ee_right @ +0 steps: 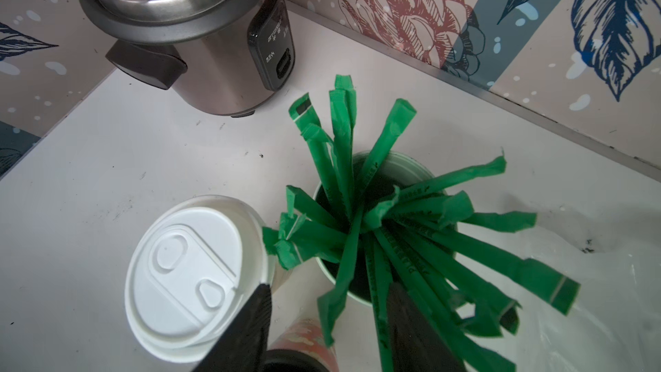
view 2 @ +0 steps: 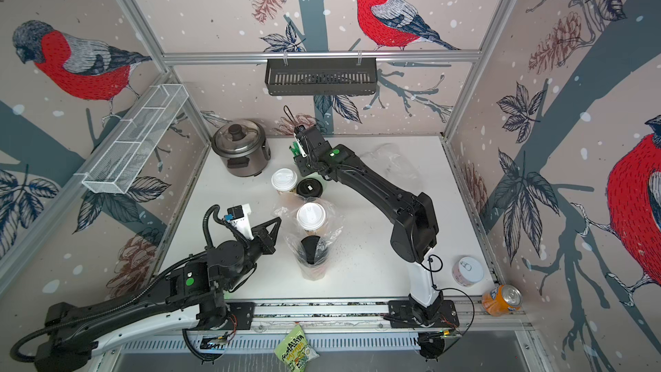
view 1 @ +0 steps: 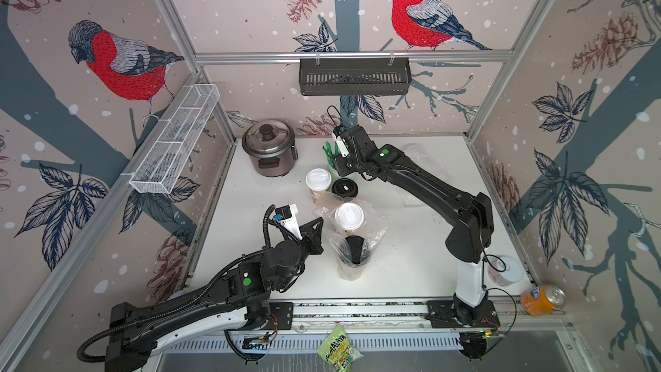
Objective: Pack milk tea into plastic carrier bags
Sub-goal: Pick up the straw from the container.
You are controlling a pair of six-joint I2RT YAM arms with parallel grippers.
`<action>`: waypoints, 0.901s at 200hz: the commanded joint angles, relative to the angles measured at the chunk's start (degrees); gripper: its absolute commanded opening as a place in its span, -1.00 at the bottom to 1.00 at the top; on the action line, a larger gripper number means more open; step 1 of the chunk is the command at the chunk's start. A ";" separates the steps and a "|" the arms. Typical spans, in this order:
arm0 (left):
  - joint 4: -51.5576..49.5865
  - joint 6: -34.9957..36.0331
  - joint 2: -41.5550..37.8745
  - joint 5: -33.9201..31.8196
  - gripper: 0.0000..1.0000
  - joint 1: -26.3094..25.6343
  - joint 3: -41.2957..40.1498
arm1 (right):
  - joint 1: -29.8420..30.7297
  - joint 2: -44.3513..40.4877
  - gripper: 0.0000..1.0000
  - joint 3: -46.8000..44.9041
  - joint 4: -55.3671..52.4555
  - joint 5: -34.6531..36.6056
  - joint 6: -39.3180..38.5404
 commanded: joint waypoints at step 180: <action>-0.23 -0.42 0.21 -0.93 -1.00 0.12 0.46 | -0.19 2.98 -0.86 2.25 0.93 0.90 0.63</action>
